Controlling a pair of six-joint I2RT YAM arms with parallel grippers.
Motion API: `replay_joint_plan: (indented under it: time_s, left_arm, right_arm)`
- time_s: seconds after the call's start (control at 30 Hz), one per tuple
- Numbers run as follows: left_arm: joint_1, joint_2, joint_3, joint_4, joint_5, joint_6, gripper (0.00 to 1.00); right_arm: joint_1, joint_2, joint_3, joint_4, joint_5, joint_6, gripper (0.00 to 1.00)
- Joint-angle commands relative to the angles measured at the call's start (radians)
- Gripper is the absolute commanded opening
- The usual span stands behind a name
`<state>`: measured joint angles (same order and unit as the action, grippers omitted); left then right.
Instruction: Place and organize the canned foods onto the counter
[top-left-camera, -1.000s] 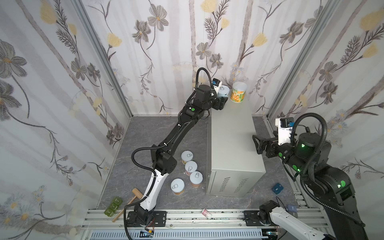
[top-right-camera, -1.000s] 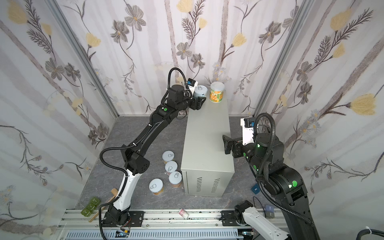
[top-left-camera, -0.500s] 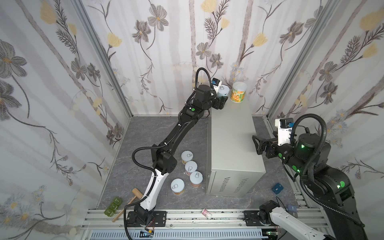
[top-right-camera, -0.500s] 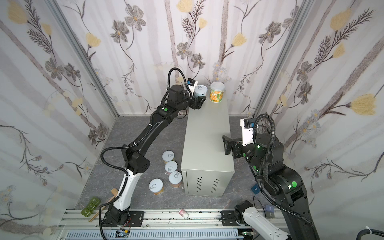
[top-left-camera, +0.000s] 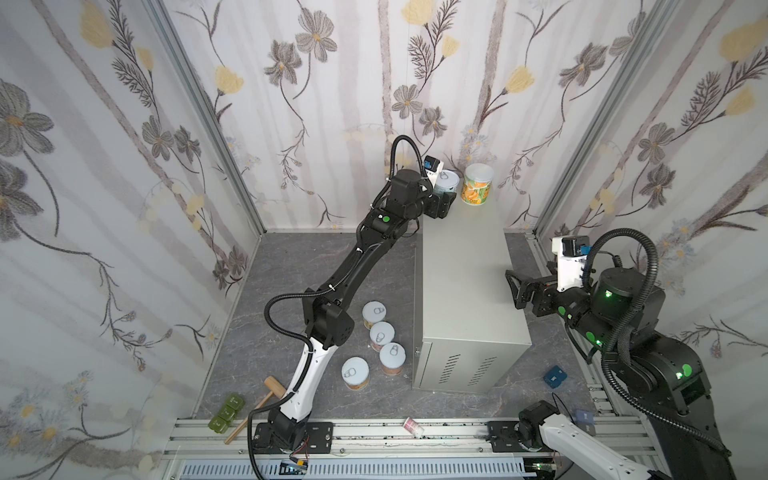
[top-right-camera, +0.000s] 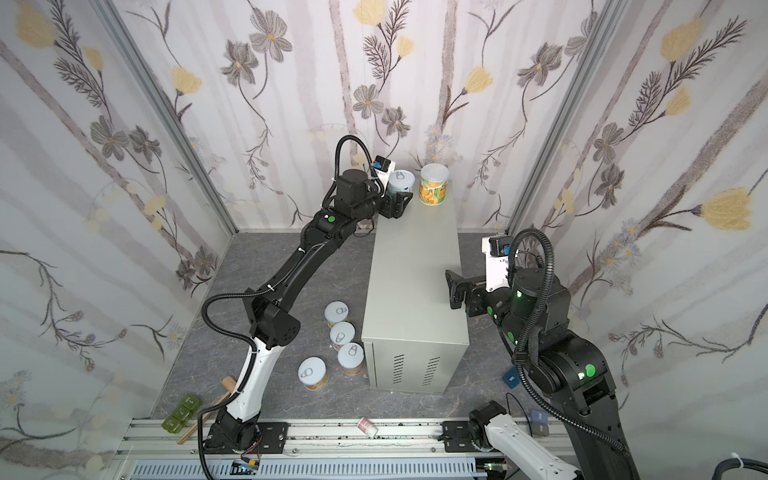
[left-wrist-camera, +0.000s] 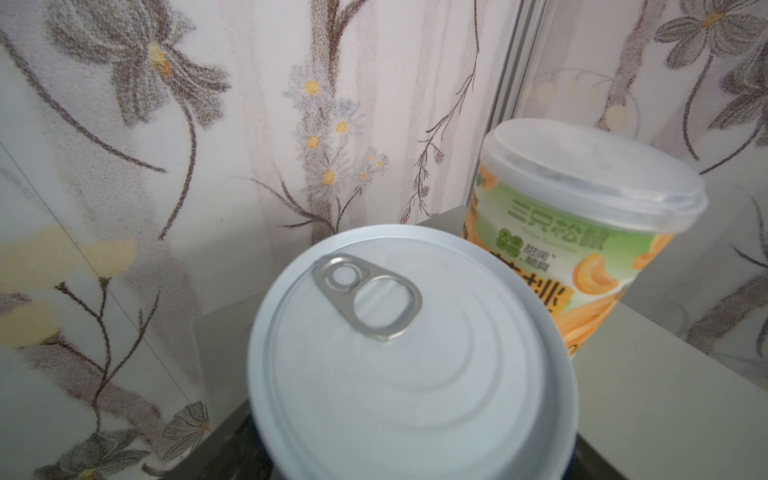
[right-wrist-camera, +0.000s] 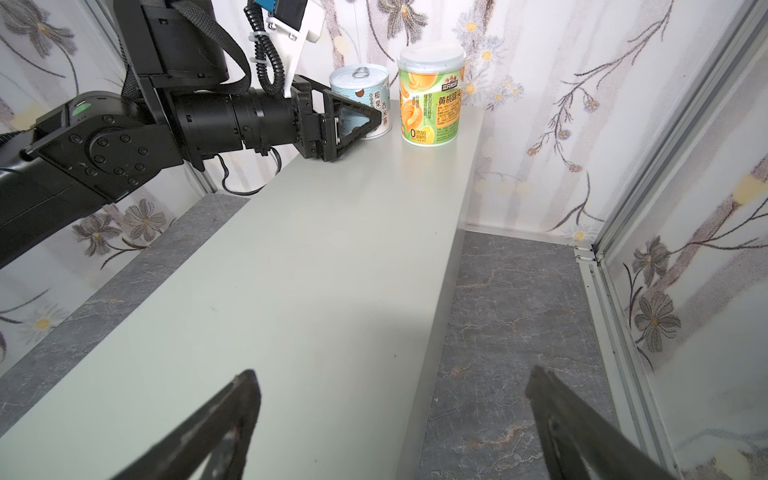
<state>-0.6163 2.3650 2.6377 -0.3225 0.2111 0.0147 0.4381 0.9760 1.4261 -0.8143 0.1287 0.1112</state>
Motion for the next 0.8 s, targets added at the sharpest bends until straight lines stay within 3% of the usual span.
replay_joint_plan:
  time_s: [0.0, 0.77]
  left_arm:
    - [0.005, 0.01, 0.007, -0.013, 0.011, -0.005, 0.81]
    - [0.023, 0.028, 0.018, 0.026, 0.075, -0.032, 0.83]
  right_arm:
    - [0.001, 0.0, -0.001, 0.022, -0.01, -0.002, 1.0]
    - [0.001, 0.001, -0.002, 0.023, -0.012, -0.001, 1.0]
